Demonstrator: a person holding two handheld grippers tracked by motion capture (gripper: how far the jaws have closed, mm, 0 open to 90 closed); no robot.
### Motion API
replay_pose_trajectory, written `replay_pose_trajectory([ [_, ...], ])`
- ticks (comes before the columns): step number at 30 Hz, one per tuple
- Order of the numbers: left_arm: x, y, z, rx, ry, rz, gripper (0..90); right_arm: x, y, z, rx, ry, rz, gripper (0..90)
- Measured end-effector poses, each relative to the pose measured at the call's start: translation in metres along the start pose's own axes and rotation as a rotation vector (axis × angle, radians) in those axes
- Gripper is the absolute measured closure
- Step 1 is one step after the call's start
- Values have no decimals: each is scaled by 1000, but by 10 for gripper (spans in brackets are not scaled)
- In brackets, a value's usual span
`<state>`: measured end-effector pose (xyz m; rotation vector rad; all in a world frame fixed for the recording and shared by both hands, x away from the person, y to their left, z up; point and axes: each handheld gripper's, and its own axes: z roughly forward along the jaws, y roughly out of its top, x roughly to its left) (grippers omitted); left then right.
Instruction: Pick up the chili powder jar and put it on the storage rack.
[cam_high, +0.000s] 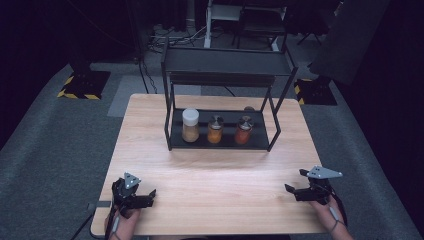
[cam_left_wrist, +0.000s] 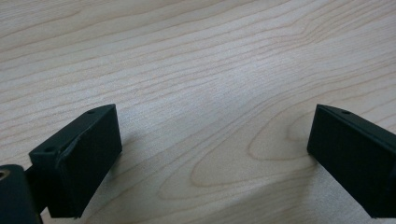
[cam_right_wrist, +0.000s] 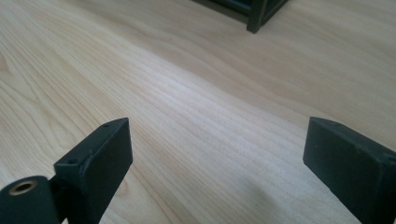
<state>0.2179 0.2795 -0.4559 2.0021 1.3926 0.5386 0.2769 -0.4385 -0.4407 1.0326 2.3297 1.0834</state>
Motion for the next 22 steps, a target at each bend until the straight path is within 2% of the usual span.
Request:
replay_pose_trajectory([
  [5,0,0,0,0,0,0,28,0,-7,5,-5,0,0,77],
  [10,0,0,0,0,0,0,28,0,-10,13,31,-1,-8,78],
  [12,0,0,0,0,0,0,28,-1,-7,14,57,0,1,77],
  [15,0,0,0,0,0,0,28,-4,-6,15,66,10,16,67],
  [22,0,0,0,0,0,0,28,-4,-5,16,68,11,15,56],
])
